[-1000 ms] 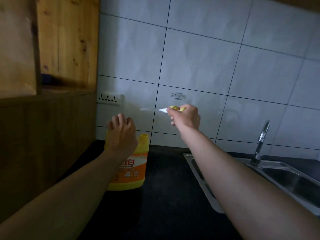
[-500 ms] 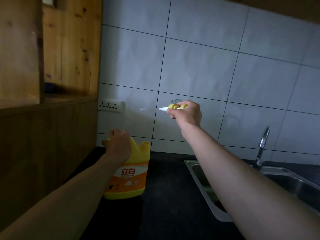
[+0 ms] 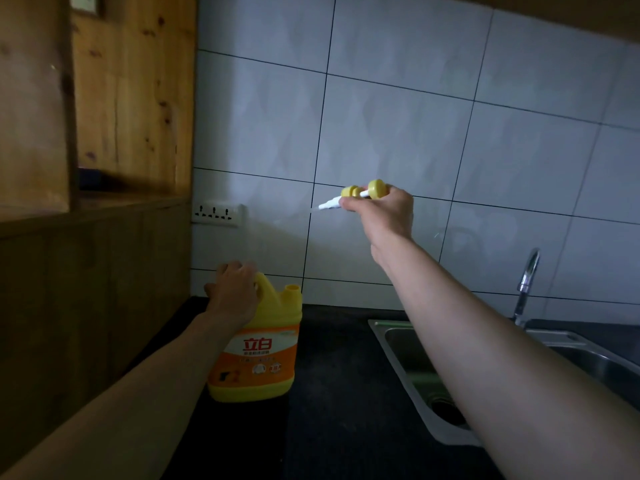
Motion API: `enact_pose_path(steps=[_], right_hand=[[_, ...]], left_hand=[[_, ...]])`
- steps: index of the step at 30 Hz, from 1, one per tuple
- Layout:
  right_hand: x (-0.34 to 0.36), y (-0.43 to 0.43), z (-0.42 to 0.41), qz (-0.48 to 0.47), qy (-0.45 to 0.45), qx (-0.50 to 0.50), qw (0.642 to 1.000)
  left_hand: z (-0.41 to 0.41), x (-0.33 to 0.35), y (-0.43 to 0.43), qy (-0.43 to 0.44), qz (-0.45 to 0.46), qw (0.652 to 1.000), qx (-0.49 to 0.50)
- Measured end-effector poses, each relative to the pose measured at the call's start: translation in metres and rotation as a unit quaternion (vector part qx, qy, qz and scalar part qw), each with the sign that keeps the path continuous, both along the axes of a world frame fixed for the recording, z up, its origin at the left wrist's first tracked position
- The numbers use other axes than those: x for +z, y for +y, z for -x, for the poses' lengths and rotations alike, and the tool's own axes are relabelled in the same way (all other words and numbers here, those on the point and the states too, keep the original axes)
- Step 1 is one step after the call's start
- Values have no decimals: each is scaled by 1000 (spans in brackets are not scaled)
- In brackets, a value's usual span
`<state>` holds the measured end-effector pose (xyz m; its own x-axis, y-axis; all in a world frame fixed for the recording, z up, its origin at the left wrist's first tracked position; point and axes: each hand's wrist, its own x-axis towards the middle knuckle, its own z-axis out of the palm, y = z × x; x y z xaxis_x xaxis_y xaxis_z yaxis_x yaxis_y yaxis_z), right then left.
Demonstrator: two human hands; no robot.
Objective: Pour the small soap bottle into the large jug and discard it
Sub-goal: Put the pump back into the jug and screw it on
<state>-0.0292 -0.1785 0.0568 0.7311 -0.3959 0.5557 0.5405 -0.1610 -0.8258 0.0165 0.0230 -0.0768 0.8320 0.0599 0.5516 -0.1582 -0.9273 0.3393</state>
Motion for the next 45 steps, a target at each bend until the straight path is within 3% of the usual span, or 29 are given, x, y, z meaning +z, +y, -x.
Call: enact_pose_path(steps=[5, 10, 19, 26, 35, 45], right_hand=[[8, 5, 3, 71, 31, 22, 997], [4, 7, 3, 52, 24, -24, 998], [11, 7, 2, 50, -59, -88, 993], [12, 11, 1, 95, -73, -105, 987], [-7, 22, -3, 137, -47, -84, 986], [-61, 45, -21, 249, 65, -19, 966]], left_hand=[[0, -4, 6, 2, -21, 1000, -23], [6, 0, 2, 20, -31, 999, -7], [7, -1, 1, 13, -66, 998, 7], [9, -2, 1, 9, -71, 997, 8], [11, 0, -1, 16, -85, 996, 13], [14, -2, -3, -5, -124, 991, 50]])
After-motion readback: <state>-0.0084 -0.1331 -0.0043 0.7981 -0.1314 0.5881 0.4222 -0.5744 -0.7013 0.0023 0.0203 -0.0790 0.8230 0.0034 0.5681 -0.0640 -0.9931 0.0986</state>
